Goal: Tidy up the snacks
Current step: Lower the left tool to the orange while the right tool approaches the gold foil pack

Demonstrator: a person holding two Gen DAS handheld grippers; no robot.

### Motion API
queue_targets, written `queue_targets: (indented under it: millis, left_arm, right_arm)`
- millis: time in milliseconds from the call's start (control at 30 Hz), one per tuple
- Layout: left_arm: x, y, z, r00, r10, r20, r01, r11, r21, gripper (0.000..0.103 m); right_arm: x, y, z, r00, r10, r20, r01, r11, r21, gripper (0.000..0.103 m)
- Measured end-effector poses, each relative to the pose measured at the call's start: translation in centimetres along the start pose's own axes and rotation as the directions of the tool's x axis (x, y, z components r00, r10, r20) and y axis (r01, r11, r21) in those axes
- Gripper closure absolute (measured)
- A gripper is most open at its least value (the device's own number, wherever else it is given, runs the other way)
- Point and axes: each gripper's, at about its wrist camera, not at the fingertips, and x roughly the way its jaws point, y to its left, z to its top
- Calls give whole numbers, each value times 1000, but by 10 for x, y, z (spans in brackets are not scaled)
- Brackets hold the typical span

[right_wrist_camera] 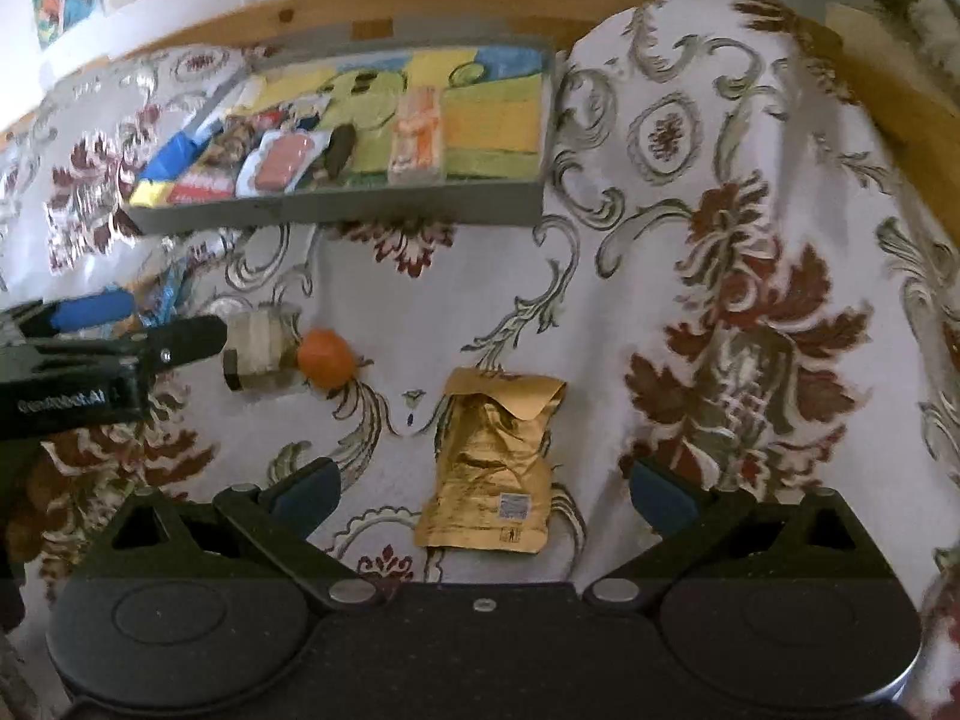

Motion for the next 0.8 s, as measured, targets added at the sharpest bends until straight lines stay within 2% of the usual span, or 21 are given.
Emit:
queue_targets:
  millis: [133, 267, 500, 633, 800]
  left_arm:
    - [8, 0, 2, 998, -58, 5, 58, 998, -11, 0]
    - [18, -5, 7, 995, -104, 13, 103, 994, 21, 0]
    - [45, -17, 11, 987, -163, -9, 163, 984, 76, 1]
    - [54, -20, 8, 978, -206, -34, 208, 975, 84, 9]
    - [61, -21, 2, 957, -282, -72, 287, 955, 70, 21]
  right_arm:
    - [9, 9, 2, 1000, -4, -1, 4, 998, -70, 1]
    - [18, 16, 3, 1000, 14, -22, -16, 995, -95, 7]
    - [30, 18, 0, 998, -9, -56, 4, 996, -94, 20]
    - [32, 17, 1, 998, -15, -53, 11, 996, -83, 27]
    - [34, 18, 3, 999, -20, -46, 16, 997, -79, 31]
